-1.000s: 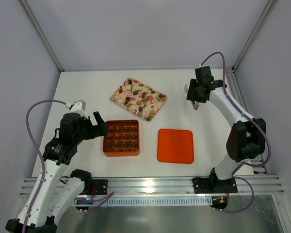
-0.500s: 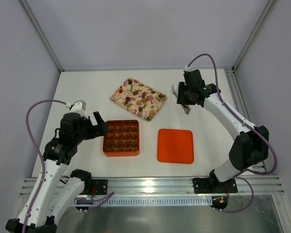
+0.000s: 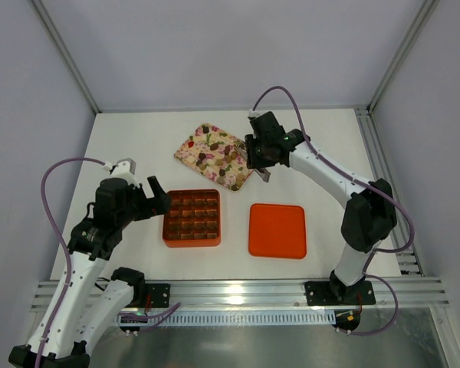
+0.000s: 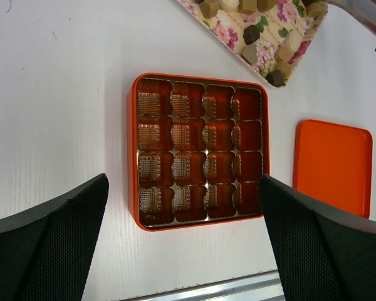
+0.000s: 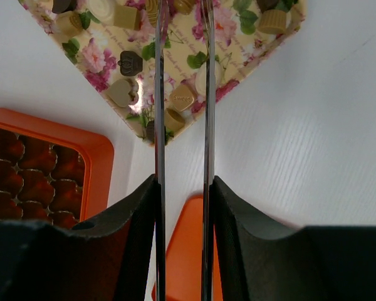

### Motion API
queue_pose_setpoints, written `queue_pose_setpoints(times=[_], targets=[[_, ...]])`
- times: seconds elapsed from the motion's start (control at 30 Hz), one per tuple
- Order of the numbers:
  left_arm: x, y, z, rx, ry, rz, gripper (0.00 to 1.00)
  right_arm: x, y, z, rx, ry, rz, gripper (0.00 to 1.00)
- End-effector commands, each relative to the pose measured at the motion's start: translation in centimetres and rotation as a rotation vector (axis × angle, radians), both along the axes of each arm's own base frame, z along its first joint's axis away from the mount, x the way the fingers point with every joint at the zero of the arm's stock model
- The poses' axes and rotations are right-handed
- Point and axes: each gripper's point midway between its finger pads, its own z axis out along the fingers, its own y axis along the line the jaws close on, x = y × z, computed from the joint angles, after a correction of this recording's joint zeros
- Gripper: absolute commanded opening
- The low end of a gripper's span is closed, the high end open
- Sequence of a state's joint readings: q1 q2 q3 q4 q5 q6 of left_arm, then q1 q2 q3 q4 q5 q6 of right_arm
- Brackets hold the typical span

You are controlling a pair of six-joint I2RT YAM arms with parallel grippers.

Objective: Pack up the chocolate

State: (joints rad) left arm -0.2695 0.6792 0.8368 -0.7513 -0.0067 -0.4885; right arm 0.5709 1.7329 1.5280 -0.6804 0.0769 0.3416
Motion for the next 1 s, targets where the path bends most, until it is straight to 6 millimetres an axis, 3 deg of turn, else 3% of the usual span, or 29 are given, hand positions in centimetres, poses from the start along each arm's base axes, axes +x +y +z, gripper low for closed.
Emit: queue_pose_setpoints(times=[0.0, 0.27, 0.97], targets=[[0.8, 0.1, 0.7, 0.005, -0.039, 0.006, 1.00, 1.2, 1.9, 1.5, 0.002, -0.052, 0.039, 0.41], [0.8, 0.1, 0.5, 0.007, -0.034, 0.008, 1.00, 1.9, 4.2, 0.3, -0.046, -0.036, 0.079, 0.42], [0.9, 0.1, 0.4, 0.009, -0.028, 0.010, 1.00, 2.2, 5.7, -2.7, -0.114, 0.011, 0.110, 0.41]])
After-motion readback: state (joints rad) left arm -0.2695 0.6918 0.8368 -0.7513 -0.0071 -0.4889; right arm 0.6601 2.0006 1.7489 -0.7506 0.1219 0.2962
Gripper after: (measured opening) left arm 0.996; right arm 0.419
